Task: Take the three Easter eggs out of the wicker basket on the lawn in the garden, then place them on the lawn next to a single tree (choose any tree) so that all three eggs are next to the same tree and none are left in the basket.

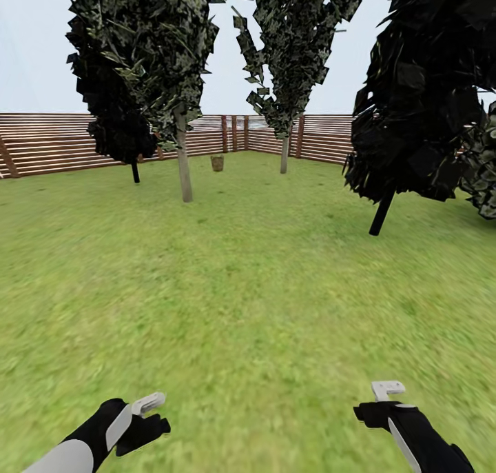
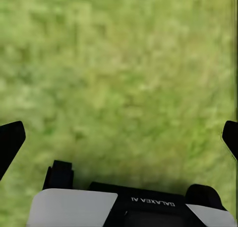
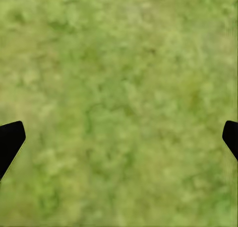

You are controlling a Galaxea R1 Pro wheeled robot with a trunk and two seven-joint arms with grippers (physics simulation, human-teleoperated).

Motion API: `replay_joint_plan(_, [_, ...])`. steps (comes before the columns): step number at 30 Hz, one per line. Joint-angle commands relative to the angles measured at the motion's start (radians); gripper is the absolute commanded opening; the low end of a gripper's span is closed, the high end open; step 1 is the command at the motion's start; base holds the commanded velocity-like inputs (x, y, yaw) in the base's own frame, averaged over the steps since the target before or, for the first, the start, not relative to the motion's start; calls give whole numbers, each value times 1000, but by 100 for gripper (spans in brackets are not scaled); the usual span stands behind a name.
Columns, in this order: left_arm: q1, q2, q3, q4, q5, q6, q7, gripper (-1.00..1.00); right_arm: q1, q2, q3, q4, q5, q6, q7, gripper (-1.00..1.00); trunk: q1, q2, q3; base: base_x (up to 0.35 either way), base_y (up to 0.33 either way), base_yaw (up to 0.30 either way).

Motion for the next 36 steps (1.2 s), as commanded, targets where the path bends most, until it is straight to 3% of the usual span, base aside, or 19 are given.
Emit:
replay_joint_plan(1, [0, -2, 8, -1, -6, 6, -4, 100, 0, 0, -3, -2, 3, 5, 6, 100, 1, 0, -1, 344, 0, 0])
replay_joint_plan(36, [0, -6, 8, -1, -7, 6, -4, 100, 0, 5, 3, 0, 4, 5, 5, 100, 1, 0, -1, 344, 0, 0])
